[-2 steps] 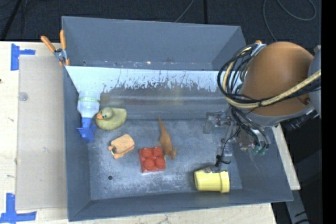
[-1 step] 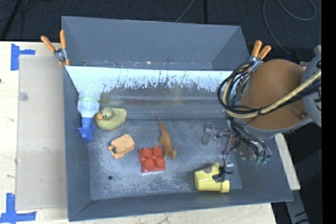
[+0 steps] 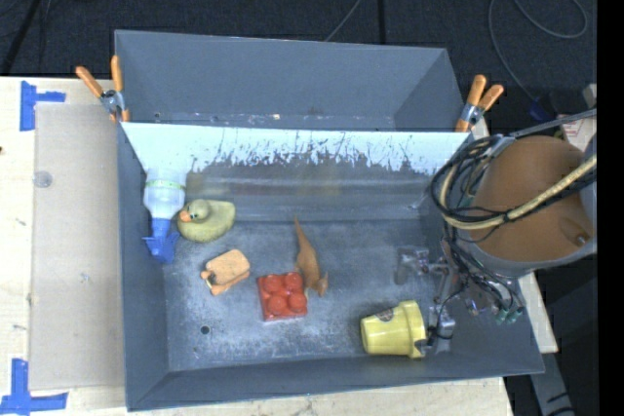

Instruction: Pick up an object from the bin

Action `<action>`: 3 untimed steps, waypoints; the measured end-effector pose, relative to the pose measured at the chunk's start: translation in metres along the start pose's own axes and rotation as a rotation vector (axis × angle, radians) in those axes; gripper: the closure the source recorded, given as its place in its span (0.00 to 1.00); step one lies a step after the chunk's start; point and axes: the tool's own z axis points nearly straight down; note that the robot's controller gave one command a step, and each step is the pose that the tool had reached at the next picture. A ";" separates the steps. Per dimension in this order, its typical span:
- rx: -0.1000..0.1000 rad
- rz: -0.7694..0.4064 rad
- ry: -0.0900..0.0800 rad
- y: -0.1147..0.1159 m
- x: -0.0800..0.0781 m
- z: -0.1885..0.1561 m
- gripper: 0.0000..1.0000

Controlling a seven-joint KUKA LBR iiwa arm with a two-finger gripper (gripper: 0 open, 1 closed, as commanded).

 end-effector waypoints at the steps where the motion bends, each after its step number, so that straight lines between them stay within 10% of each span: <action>1: 0.000 -0.233 0.000 -0.003 0.001 0.022 0.00; 2: 0.002 -0.137 -0.007 -0.007 -0.002 0.067 0.00; 3: 0.008 -0.362 -0.028 0.001 -0.007 0.087 1.00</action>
Offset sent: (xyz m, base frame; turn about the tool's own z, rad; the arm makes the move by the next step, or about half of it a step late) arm 0.0003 -0.0065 -0.0917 -0.0574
